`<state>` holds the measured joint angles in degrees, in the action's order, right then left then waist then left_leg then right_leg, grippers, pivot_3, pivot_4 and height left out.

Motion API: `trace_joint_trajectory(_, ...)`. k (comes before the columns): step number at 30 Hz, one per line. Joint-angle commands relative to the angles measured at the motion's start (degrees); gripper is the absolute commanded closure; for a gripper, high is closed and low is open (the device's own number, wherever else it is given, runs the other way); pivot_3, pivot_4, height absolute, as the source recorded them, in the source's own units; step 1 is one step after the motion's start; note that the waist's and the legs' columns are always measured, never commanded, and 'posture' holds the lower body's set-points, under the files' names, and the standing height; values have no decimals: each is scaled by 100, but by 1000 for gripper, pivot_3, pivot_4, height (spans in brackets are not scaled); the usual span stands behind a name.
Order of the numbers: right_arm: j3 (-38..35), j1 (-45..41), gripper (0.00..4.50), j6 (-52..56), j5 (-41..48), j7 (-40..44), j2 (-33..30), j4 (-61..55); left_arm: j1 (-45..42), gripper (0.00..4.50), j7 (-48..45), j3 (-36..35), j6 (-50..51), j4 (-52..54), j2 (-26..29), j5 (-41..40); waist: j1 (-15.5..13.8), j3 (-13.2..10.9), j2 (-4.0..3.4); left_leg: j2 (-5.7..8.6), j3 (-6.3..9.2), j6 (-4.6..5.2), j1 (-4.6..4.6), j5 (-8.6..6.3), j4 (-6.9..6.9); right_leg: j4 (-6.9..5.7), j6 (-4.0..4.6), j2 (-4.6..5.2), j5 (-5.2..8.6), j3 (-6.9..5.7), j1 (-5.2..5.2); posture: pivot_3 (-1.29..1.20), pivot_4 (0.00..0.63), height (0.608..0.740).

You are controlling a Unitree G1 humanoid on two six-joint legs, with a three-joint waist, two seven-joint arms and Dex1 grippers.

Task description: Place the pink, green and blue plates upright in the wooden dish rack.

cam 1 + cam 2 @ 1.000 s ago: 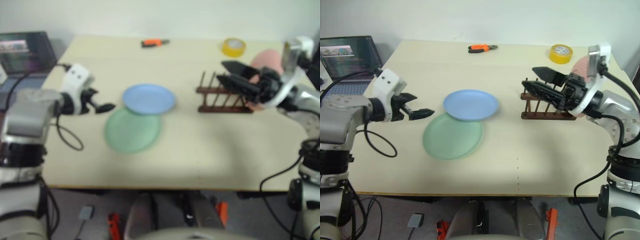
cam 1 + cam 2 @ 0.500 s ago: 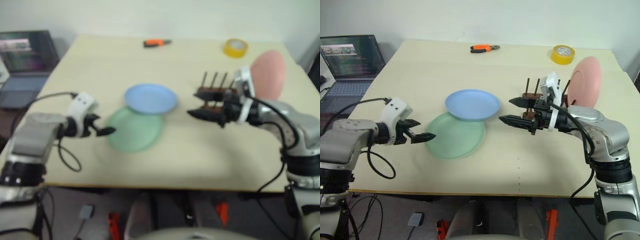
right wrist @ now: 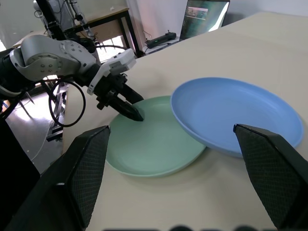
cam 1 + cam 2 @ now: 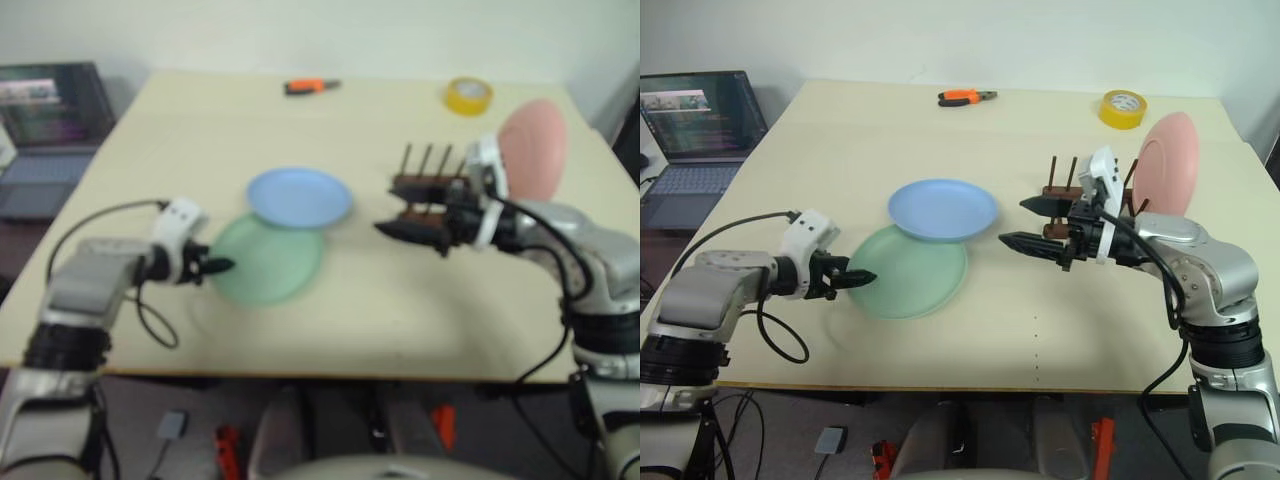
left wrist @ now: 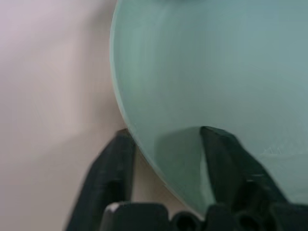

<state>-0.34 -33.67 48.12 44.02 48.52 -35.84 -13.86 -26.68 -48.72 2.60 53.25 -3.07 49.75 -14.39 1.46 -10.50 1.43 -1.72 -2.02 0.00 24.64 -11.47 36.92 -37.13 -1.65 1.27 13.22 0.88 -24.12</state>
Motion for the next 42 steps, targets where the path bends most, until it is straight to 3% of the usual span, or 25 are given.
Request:
trace_joint_trajectory(1, -54, -30, 0, -63, 16, 67, -26, -275, 16, 3722, 2, -128, -10, 25, 103, -3, 0, 0, 0, 0, -1, 0, 0, 0, 0, 0, 0, 0, 0, 1, 0, 0, 150, 740)
trace_joint_trajectory(4, -22, -21, 0, -69, -7, 95, -26, -279, 78, 4494, -25, -192, -42, 51, 204, -12, 3, 1, 1, 0, 0, 0, 0, 0, -1, 0, 0, 0, 0, 0, 0, 0, 150, 740)
trace_joint_trajectory(22, 431, -37, 0, -98, -86, 327, 185, -434, 858, 4494, -576, -801, -402, 295, 1286, -172, 33, 1, 2, -15, 1, -1, -7, 0, -7, -2, 20, 11, 5, 0, -3, 0, 150, 740)
trace_joint_trajectory(31, 795, -103, 0, -203, -208, 496, 381, -586, 1543, 4494, -1064, -1765, -510, 799, 1655, -660, 24, 2, 2, -18, -1, -1, -6, -1, -9, -2, 54, 20, 23, 0, -6, 0, 150, 740)
trace_joint_trajectory(36, 1040, -272, 0, -439, -501, 570, 462, -606, 788, 4494, -1072, -2280, -424, 1066, 1615, -1220, 5, 2, 7, -18, 2, -2, -5, -1, -8, -2, 56, 25, 23, 0, -7, 0, 150, 740)
trace_joint_trajectory(38, 1105, -421, 0, -563, -609, 598, 516, -642, 236, 4494, -967, -2207, -553, 935, 1597, -1266, -26, 1, 10, -18, 6, -2, -4, 0, -5, -2, 57, 24, 22, -6, -5, 0, 150, 740)
trace_joint_trajectory(42, 1323, -776, 0, -1026, -1085, 553, 675, -624, -1101, 4494, -501, -1415, -741, 311, 1329, -814, -42, 2, 10, -5, -1, -2, -3, 1, -2, -3, 47, 0, 18, -13, -3, 0, 150, 740)
